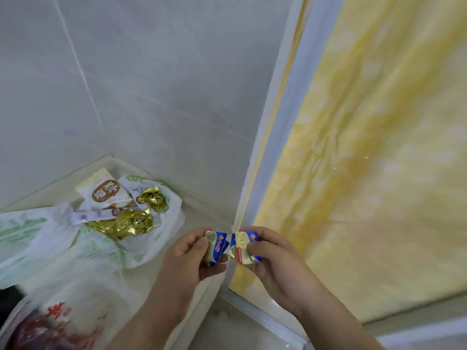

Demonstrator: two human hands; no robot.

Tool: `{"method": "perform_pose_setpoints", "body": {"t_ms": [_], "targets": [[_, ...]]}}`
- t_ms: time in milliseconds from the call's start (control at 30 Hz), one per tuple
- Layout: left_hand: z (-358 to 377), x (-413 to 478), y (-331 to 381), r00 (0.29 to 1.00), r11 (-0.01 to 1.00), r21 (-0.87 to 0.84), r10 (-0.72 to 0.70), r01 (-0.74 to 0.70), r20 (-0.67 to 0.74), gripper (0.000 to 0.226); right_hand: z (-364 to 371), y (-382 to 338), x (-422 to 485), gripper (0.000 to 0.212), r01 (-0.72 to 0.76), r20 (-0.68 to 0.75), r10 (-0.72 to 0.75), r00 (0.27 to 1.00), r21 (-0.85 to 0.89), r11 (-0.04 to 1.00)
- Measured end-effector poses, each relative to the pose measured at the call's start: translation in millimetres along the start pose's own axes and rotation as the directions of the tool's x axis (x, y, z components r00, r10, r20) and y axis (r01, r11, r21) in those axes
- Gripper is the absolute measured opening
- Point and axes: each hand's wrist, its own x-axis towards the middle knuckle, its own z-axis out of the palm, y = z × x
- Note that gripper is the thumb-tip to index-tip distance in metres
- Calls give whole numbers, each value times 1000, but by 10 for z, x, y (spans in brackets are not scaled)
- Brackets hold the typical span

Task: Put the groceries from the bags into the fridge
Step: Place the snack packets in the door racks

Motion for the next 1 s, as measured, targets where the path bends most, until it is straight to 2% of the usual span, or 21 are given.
{"method": "perform_pose_setpoints", "body": {"t_ms": [200, 333, 433, 533, 700, 800, 1000], "targets": [[817, -145, -73, 973, 999, 41, -37, 28, 226, 21, -741, -232, -617, 26, 140, -222, -114, 968, 109, 984], [1487, -314, -172, 924, 995, 59, -95, 78, 371, 18, -1231, -375, -1082, 23, 238, -364, -193, 911, 85, 967], [2063, -531, -357, 872, 992, 106, -110, 67, 476, 20, -1692, -449, -1500, 20, 315, -477, -249, 843, 62, 947], [2559, -801, -580, 792, 982, 186, -144, 39, 594, 21, -2086, -480, -1954, 14, 405, -565, -292, 772, 82, 911], [3251, -1195, -923, 686, 969, 246, -197, 28, 700, 22, -2579, -486, -2624, 16, 543, -696, -313, 646, 130, 830], [3624, -1462, -1104, 605, 964, 260, -235, 48, 760, 24, -2839, -471, -2973, 25, 606, -759, -292, 582, 166, 778], [4279, -1967, -1435, 453, 945, 310, -325, 109, 831, 19, -3162, -388, -3546, 22, 705, -900, -241, 364, 97, 703]]}}
